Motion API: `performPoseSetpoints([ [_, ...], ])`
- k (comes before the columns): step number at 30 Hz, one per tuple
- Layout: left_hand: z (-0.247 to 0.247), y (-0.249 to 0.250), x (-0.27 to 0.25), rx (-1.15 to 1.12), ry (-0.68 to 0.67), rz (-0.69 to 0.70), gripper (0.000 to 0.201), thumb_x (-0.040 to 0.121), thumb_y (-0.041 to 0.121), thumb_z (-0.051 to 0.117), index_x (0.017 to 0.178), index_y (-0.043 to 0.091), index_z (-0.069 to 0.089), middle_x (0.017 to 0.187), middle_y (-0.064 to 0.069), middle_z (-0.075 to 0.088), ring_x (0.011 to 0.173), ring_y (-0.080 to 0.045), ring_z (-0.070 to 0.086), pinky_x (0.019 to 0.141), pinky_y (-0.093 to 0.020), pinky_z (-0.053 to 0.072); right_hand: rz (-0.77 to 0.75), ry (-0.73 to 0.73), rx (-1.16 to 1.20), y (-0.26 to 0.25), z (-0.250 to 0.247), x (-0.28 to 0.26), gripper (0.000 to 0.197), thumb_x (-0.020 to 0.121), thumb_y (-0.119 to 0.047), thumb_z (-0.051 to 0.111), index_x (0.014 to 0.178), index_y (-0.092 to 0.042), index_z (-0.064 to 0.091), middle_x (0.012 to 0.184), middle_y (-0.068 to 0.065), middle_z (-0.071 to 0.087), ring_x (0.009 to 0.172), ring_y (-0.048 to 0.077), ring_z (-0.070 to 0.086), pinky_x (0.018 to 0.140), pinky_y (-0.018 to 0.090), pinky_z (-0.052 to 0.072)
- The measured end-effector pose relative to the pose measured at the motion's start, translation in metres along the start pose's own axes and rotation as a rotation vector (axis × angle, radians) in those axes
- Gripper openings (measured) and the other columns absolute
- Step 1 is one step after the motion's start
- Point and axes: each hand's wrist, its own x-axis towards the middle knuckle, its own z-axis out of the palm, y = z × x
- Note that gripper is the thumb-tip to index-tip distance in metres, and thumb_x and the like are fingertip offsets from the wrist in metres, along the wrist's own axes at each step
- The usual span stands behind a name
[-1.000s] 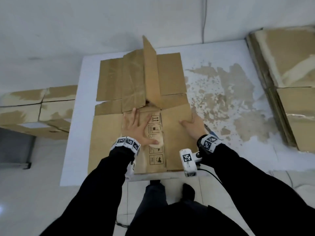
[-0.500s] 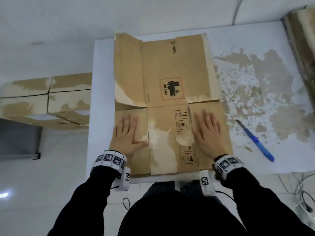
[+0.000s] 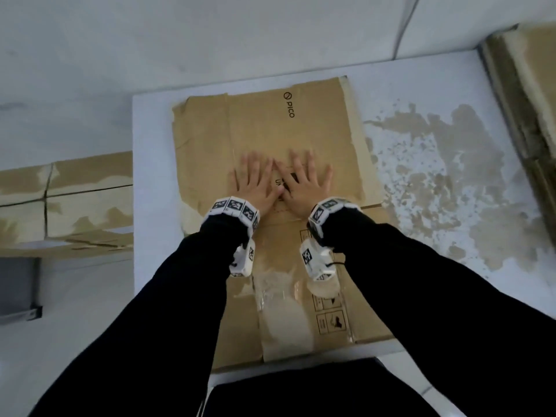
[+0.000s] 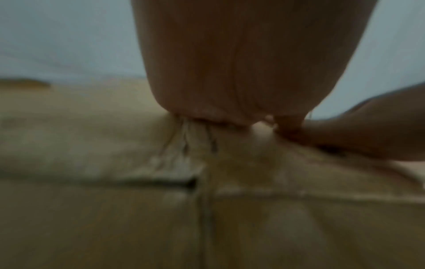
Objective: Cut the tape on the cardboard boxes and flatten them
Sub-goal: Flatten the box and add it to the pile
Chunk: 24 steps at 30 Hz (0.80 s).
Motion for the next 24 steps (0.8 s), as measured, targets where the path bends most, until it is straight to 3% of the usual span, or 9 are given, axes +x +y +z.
performPoseSetpoints([
  [5,0.0,-0.005,0.006,0.013,-0.018,0.0,0.069,0.097,0.059,0.014,0.147,0.029,-0.024,0.152,0.0,-0.036,0.14,-0.023,-0.033,0.111,-0.048,-0.019,-0.007,0.077,-0.019,0.001,0.006,0.006,0.054,0.099,-0.051,0.014,0.147,-0.042,-0.01,0.156,-0.006,-0.023,0.142,0.027,-0.026,0.106,0.064,-0.014],
  [9,-0.006,-0.009,0.005,-0.056,-0.017,-0.017,0.066,0.097,0.058,0.02,0.148,0.037,-0.016,0.155,0.004,-0.029,0.142,-0.02,-0.028,0.111,-0.056,-0.016,-0.05,-0.005,0.06,0.008,-0.007,0.01,0.057,0.098,-0.053,0.022,0.147,-0.045,-0.005,0.156,-0.009,-0.023,0.143,0.022,-0.025,0.109,0.061,-0.013],
  [12,0.003,-0.035,-0.029,-0.235,0.114,-0.261,0.07,0.095,0.055,0.037,0.149,0.043,-0.006,0.158,0.002,-0.022,0.146,-0.023,-0.019,0.109,-0.066,-0.007,0.004,0.108,0.143,0.049,-0.017,-0.008,0.061,0.095,-0.037,0.04,0.149,-0.037,0.012,0.16,-0.001,-0.004,0.147,0.024,-0.004,0.114,0.057,0.004],
  [15,0.018,-0.045,-0.075,-0.426,0.319,-0.646,0.083,0.082,0.052,0.062,0.149,0.031,0.017,0.157,-0.011,0.01,0.143,-0.034,0.012,0.105,-0.063,0.022,0.354,0.357,0.329,0.102,-0.012,-0.05,0.056,0.088,-0.026,0.052,0.14,-0.012,0.037,0.144,0.02,0.036,0.132,0.036,0.035,0.108,0.049,0.031],
  [18,0.028,-0.044,-0.096,-0.708,0.498,-0.875,0.077,0.082,0.045,0.068,0.14,0.007,0.034,0.141,-0.021,0.037,0.132,-0.037,0.032,0.102,-0.051,0.032,0.538,0.294,0.631,0.113,-0.009,-0.081,0.047,0.095,-0.024,0.051,0.13,0.005,0.04,0.13,0.026,0.048,0.12,0.04,0.046,0.098,0.043,0.037],
  [20,0.033,-0.05,-0.1,-0.819,0.513,-0.886,0.069,0.088,0.049,0.059,0.134,0.0,0.042,0.136,-0.023,0.046,0.127,-0.037,0.041,0.101,-0.043,0.035,0.522,0.218,0.689,0.11,-0.012,-0.086,0.045,0.1,-0.025,0.042,0.133,0.005,0.037,0.131,0.026,0.048,0.121,0.038,0.047,0.094,0.038,0.037],
  [22,0.033,-0.054,-0.105,-0.808,0.533,-0.828,0.066,0.093,0.049,0.051,0.131,-0.005,0.046,0.135,-0.024,0.049,0.125,-0.038,0.045,0.101,-0.04,0.034,0.458,0.248,0.683,0.108,-0.017,-0.09,0.038,0.101,-0.024,0.038,0.126,0.005,0.039,0.122,0.026,0.054,0.112,0.037,0.051,0.08,0.033,0.035],
  [24,0.027,-0.045,-0.113,-0.799,0.631,-0.771,0.062,0.095,0.046,0.05,0.13,-0.006,0.047,0.135,-0.025,0.049,0.126,-0.037,0.044,0.102,-0.038,0.032,0.386,0.3,0.695,0.108,-0.026,-0.098,0.034,0.102,-0.022,0.037,0.122,0.005,0.042,0.116,0.023,0.056,0.108,0.036,0.053,0.075,0.03,0.032],
])
